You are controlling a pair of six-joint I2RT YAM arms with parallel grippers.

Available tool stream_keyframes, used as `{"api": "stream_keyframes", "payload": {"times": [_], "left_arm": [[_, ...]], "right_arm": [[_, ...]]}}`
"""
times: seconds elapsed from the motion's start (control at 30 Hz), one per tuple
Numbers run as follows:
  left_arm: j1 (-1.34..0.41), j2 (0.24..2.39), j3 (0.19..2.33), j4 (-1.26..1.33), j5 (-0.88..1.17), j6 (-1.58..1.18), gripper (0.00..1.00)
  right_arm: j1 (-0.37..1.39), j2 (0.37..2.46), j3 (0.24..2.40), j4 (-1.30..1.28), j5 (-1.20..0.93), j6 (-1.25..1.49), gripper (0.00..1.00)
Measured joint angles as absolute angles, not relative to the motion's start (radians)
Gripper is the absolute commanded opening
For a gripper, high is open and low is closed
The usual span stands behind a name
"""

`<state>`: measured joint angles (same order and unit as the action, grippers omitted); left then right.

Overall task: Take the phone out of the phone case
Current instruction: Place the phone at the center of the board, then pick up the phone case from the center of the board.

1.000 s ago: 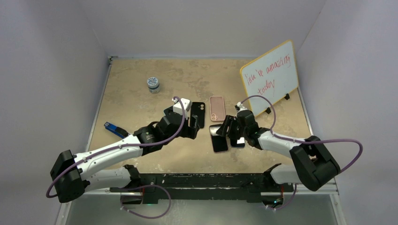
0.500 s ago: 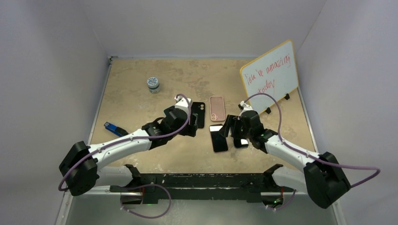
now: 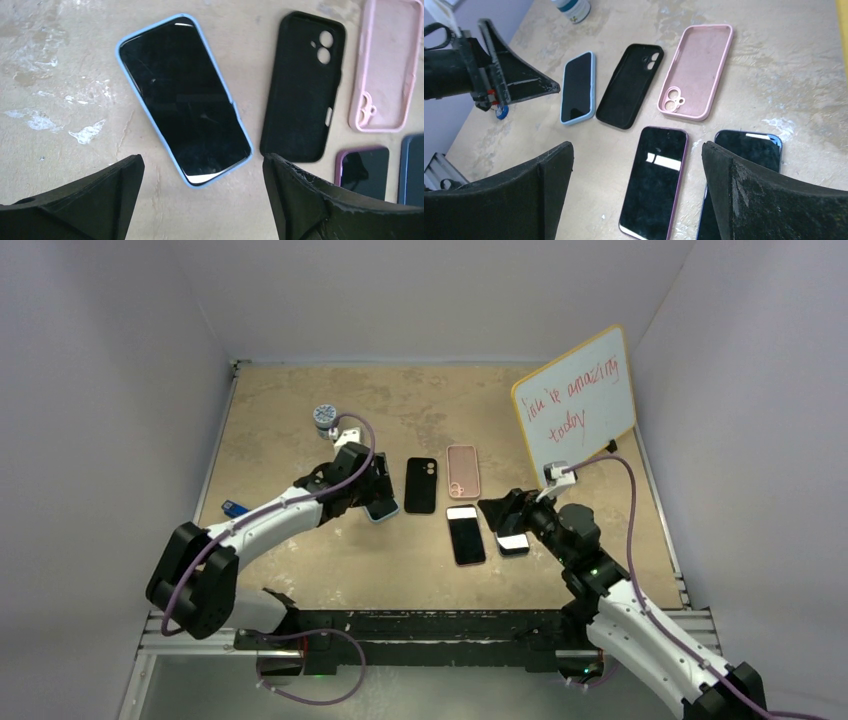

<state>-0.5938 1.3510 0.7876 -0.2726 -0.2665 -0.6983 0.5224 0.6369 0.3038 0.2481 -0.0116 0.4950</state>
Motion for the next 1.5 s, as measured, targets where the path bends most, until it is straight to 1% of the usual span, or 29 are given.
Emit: {"api": "stream_keyframes", "payload": {"times": [0.13,0.33,0.4,0.43,0.5,0.6,0.87,1.0,1.17,1.3,1.37,1.5], "left_arm": [[-0.561,1.432,0.842,-0.323,-0.273,-0.742,0.94],[-0.563,1.532,0.929,-0.347,-0.270,-0.768,0.95],[-0.569,1.552,0.950,-0.347,-0.266,-0.767,0.92],[-0.574,1.563,0.965,-0.348,-0.266,-0.764,0.88],[-0.587,1.593,1.003,-0.352,-0.266,-0.754,0.78],[-0.608,1.649,1.072,-0.354,-0.257,-0.722,0.67],[-0.618,1.780,1.168,-0.354,-0.202,-0.636,0.41],[-0.620,1.851,1.199,-0.355,-0.159,-0.606,0.31],[-0.630,1.913,1.236,-0.359,-0.134,-0.580,0.23],[-0.630,1.923,1.246,-0.361,-0.134,-0.566,0.10],[-0.630,1.924,1.254,-0.369,-0.133,-0.555,0.00],[-0.632,1.925,1.263,-0.384,-0.131,-0.525,0.00]], "right_arm": [[0.522,0.535,0.223,0.281,0.035,0.488,0.99],[0.522,0.484,0.199,0.284,0.108,0.485,0.99],[0.522,0.493,0.199,0.281,0.136,0.486,0.99],[0.522,0.503,0.199,0.281,0.144,0.486,0.99],[0.522,0.527,0.199,0.278,0.155,0.486,0.98],[0.522,0.562,0.199,0.273,0.166,0.488,0.98],[0.522,0.566,0.199,0.271,0.168,0.490,0.98],[0.522,0.562,0.199,0.270,0.173,0.490,0.98],[0.522,0.562,0.199,0.269,0.174,0.490,0.98],[0.522,0.561,0.199,0.268,0.173,0.489,0.98],[0.522,0.560,0.199,0.268,0.173,0.489,0.97],[0.522,0.559,0.199,0.267,0.166,0.486,0.97]]}}
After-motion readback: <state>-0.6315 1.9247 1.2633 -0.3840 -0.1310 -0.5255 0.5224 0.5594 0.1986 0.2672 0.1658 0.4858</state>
